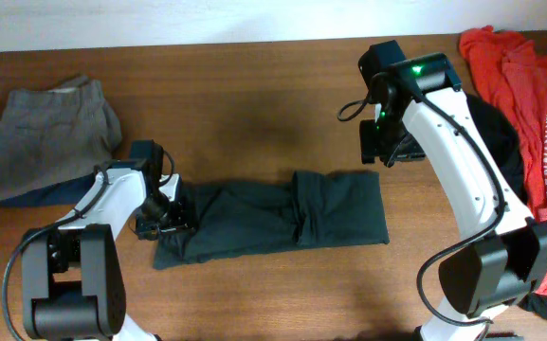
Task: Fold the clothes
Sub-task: 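Press the folded shirt's left end with the left gripper, lift right gripper away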
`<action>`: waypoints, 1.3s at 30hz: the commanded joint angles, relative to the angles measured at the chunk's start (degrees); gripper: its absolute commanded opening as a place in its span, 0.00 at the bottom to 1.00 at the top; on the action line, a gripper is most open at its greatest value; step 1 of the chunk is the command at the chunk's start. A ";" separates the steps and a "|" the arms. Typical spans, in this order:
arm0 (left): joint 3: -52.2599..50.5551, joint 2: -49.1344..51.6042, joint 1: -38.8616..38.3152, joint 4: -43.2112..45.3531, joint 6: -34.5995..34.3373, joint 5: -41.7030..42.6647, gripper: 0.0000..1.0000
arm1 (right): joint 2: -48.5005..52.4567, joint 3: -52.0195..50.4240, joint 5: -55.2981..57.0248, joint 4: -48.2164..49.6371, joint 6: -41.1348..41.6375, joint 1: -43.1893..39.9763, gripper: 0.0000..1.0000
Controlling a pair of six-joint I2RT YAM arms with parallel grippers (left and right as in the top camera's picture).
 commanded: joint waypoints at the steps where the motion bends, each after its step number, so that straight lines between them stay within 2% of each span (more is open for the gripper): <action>1: -2.03 1.46 0.00 2.32 0.96 1.92 0.75 | 0.28 -0.22 1.16 -0.63 0.13 -0.31 0.57; 5: -2.03 1.46 0.00 3.54 0.94 1.81 0.82 | 0.28 -0.22 1.16 -0.61 0.15 -0.31 0.57; 9: -2.03 1.46 0.00 3.65 0.90 -2.01 0.84 | 0.28 -0.22 1.16 -0.61 0.15 -0.31 0.57; 10: -1.99 1.46 0.00 3.65 0.87 -2.49 0.87 | 0.28 -0.22 1.16 -0.61 0.15 -0.31 0.57; 11: -1.95 1.46 0.00 3.67 0.20 -3.52 0.96 | 0.28 -0.22 1.16 -0.59 0.15 -0.31 0.57; 12: -1.88 1.46 0.00 3.78 -0.09 -4.07 0.99 | 0.28 -0.22 1.16 -0.59 0.15 -0.31 0.57; 25: -1.90 1.46 -0.02 6.69 -0.59 -4.79 0.99 | 0.28 -0.22 1.16 -0.76 0.15 -0.31 0.57; 30: -3.34 1.49 -0.07 9.99 -0.59 0.81 0.99 | 0.28 -0.22 1.16 -0.90 0.15 -0.31 0.57; 36: -6.03 1.49 -0.07 10.51 -0.57 3.80 0.91 | 0.28 -0.22 1.16 -0.98 0.15 -0.31 0.57; 39: -6.29 1.49 -0.07 10.51 -0.46 7.26 0.66 | 0.28 -0.22 1.16 -1.07 0.15 -0.31 0.57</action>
